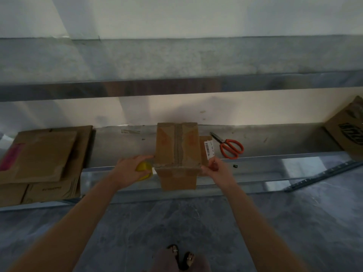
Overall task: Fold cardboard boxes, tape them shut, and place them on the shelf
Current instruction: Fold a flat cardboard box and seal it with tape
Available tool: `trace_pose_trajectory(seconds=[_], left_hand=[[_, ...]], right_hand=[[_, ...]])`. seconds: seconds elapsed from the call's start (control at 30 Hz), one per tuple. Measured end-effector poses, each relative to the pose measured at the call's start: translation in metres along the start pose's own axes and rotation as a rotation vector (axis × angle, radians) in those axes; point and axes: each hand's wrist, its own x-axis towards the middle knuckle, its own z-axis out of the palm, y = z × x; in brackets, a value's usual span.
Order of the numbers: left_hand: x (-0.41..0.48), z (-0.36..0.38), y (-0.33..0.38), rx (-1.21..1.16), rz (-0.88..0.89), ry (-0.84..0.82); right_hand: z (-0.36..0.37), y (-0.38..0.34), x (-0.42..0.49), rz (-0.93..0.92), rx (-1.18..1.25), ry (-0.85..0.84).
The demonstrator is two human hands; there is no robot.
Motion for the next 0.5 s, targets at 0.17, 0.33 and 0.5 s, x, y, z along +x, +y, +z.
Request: trace_pose_trajectory(seconds=[0.17, 0.33, 0.5], left_hand=[[0.009, 0.003, 0.0, -0.018, 0.012, -0.002], [0.006, 0.007, -0.002, -0.039, 0.008, 0.012], [0.004, 0.007, 0.0, -0.067, -0.016, 0.04]], right_hand=[[-0.004, 0.008, 0.007, 0.123, 0.339, -0.179], [-0.002, 0.017, 0.01, 0.202, 0.497, -0.25], [0.009, 0.02, 0.009, 0.168, 0.401, -0.208]])
